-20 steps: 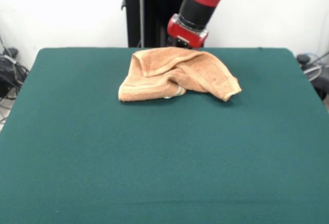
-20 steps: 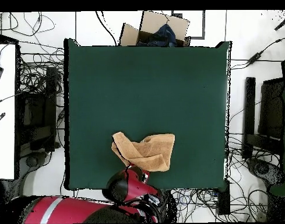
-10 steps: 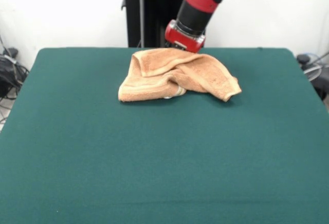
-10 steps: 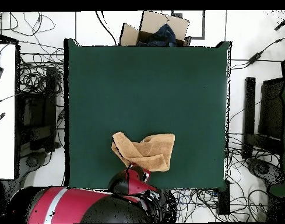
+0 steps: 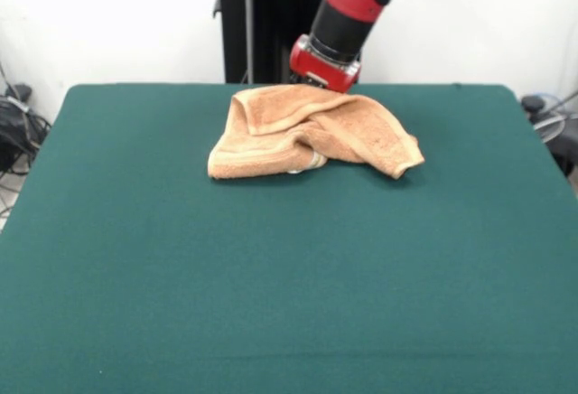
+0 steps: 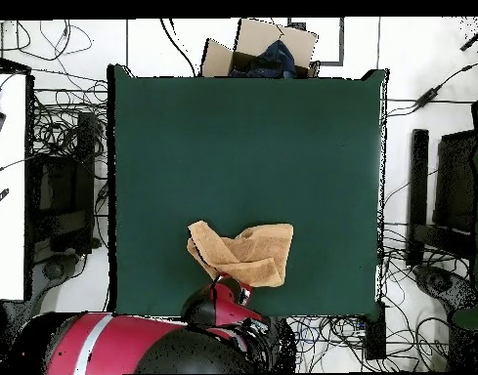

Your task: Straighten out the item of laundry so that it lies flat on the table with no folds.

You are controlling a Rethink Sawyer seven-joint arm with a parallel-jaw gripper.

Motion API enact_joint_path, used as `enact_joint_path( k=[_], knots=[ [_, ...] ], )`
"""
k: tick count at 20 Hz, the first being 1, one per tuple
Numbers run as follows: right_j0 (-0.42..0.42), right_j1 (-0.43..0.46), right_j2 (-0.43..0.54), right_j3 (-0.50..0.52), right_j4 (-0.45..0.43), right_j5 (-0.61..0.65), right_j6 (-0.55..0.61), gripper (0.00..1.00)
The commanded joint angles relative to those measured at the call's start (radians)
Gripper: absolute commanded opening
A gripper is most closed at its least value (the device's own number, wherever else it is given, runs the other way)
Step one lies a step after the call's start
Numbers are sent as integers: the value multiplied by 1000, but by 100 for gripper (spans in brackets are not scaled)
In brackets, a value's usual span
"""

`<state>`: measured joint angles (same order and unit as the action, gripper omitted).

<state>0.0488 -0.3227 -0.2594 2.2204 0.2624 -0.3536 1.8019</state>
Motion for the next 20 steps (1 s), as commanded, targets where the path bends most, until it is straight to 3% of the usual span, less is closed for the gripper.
enact_joint_path(
  k=[1, 7, 12, 20],
  knots=[
    [-48, 98, 100, -172, 53, -136, 283, 100],
    [-115, 125, 135, -233, -46, -185, 255, 100],
    [-172, 130, 162, -298, -150, -148, 182, 100],
    [-169, 117, 152, -321, -177, -56, 148, 100]
  ],
)
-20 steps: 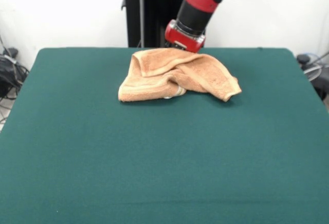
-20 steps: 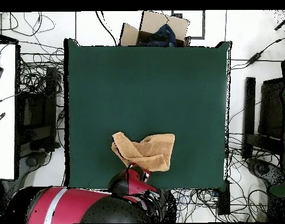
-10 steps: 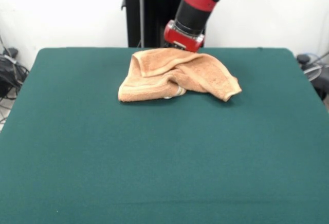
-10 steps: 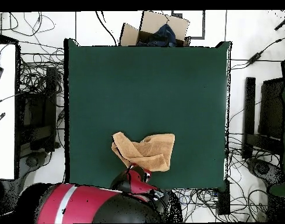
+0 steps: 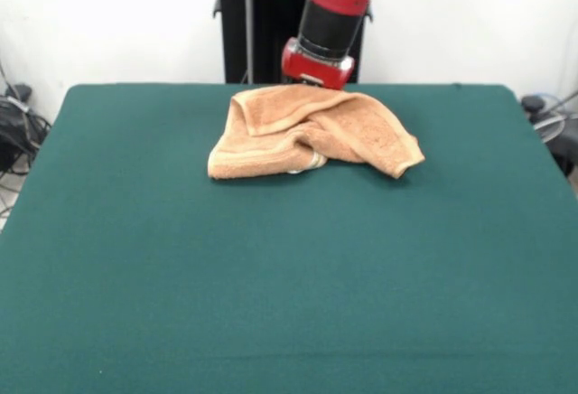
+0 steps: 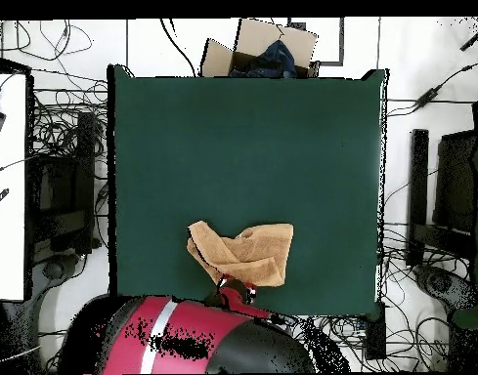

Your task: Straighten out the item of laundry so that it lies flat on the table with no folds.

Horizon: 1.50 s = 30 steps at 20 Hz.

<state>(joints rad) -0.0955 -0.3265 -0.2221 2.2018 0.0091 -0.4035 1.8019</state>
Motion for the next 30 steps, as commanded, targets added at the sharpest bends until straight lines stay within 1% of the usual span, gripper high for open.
enact_joint_path(
  k=[1, 3, 7, 8, 10, 13, 16, 24, 30],
  knots=[
    [-21, 121, 112, -303, 77, -4, 148, 100],
    [-14, 118, 108, -305, 79, 11, 141, 100],
    [11, 106, 95, -293, 119, 63, 142, 100],
    [15, 100, 96, -288, 134, 102, 143, 100],
    [31, 90, 87, -274, 159, 141, 150, 100],
    [55, 73, 72, -256, 184, 186, 157, 100],
    [70, 40, 60, -235, 203, 262, 155, 100],
    [75, -74, 44, -157, 183, 385, 158, 100],
    [88, -147, 27, -124, 170, 472, 164, 100]
  ],
)
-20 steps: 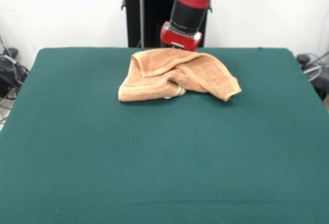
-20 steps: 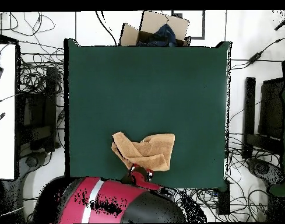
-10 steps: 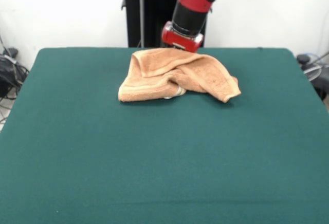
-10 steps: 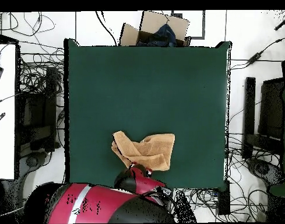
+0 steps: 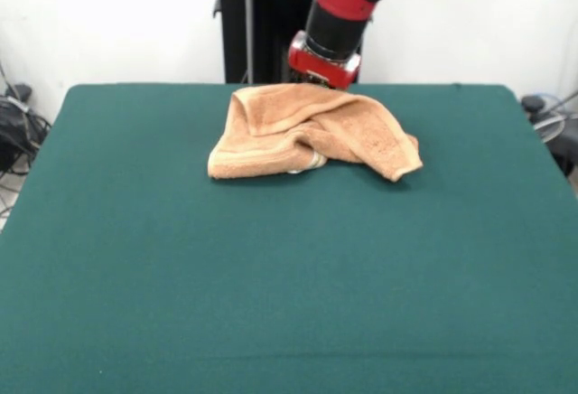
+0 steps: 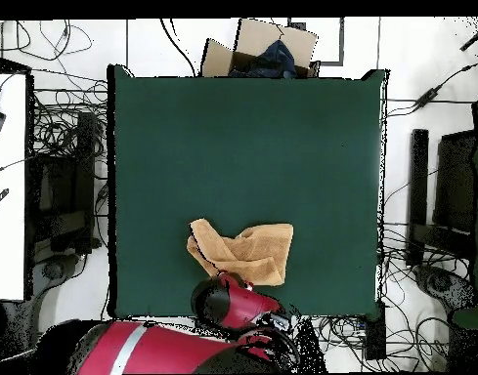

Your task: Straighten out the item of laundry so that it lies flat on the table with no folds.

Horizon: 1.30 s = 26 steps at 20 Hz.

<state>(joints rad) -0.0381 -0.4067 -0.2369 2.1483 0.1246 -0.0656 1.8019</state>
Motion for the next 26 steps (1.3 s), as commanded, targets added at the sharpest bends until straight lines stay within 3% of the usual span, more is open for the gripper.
enact_joint_path(
  k=[1, 20, 26],
  knots=[
    [32, -75, 39, -68, 54, 147, 165, 100],
    [89, -241, -24, -79, 39, 427, 175, 100],
    [89, -251, -19, -95, 31, 439, 177, 100]
  ],
)
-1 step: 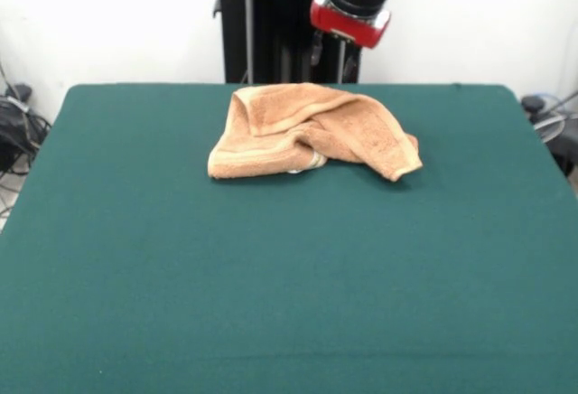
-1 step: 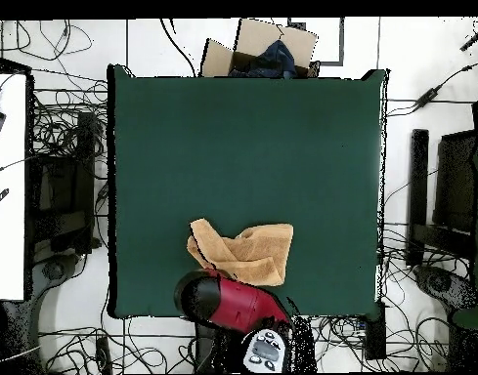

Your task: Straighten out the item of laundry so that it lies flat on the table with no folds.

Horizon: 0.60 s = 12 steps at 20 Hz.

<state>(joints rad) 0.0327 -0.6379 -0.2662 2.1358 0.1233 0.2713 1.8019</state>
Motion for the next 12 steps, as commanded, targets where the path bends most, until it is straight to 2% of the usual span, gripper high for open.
enact_joint_path(
  k=[1, 8, 12],
  knots=[
    [18, -22, 12, -87, 29, 104, 174, 100],
    [14, -18, 25, -121, 23, 138, 162, 100],
    [-10, -1, 58, -128, 3, 51, 134, 100]
  ],
)
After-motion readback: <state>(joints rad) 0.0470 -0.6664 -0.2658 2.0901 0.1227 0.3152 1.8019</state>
